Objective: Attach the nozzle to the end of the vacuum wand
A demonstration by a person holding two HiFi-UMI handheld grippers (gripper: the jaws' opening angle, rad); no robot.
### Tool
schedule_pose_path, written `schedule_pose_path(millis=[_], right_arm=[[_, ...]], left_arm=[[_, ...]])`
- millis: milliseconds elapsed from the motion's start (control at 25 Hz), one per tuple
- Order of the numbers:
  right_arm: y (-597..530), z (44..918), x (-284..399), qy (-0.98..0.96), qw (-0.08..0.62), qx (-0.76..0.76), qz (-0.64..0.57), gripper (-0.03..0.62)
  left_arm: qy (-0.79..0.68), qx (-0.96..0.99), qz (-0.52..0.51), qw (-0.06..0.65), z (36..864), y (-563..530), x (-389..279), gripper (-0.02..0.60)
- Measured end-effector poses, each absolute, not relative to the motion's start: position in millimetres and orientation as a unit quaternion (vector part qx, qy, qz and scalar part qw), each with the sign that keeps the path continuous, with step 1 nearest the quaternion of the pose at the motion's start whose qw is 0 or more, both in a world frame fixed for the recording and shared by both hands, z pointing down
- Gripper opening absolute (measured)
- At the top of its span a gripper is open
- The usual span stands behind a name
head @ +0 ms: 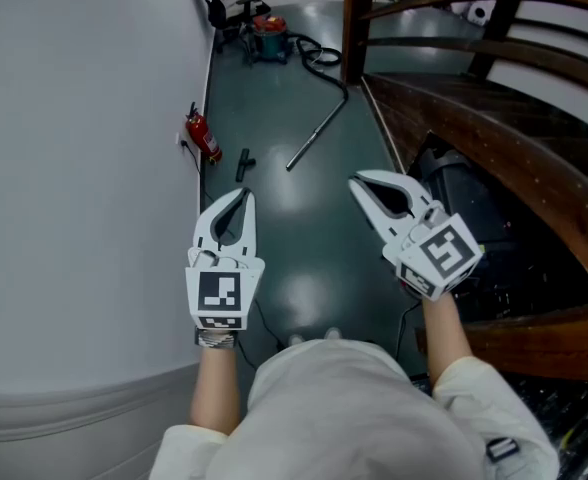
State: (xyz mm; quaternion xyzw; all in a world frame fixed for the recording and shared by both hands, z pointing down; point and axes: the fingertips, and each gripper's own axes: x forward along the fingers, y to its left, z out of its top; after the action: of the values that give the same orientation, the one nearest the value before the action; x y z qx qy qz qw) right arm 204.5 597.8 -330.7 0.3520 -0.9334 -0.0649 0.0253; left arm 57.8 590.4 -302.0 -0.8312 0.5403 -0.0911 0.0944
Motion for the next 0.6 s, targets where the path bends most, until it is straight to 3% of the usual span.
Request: schedule_pose_path(millis=[600], right_arm=[[590, -316, 241, -0.940, 0.022, 0.337, -0.043, 0.026]], left_arm=[[0.551, -0.825, -0.099, 0.079, -287, 593, 91, 0.000]])
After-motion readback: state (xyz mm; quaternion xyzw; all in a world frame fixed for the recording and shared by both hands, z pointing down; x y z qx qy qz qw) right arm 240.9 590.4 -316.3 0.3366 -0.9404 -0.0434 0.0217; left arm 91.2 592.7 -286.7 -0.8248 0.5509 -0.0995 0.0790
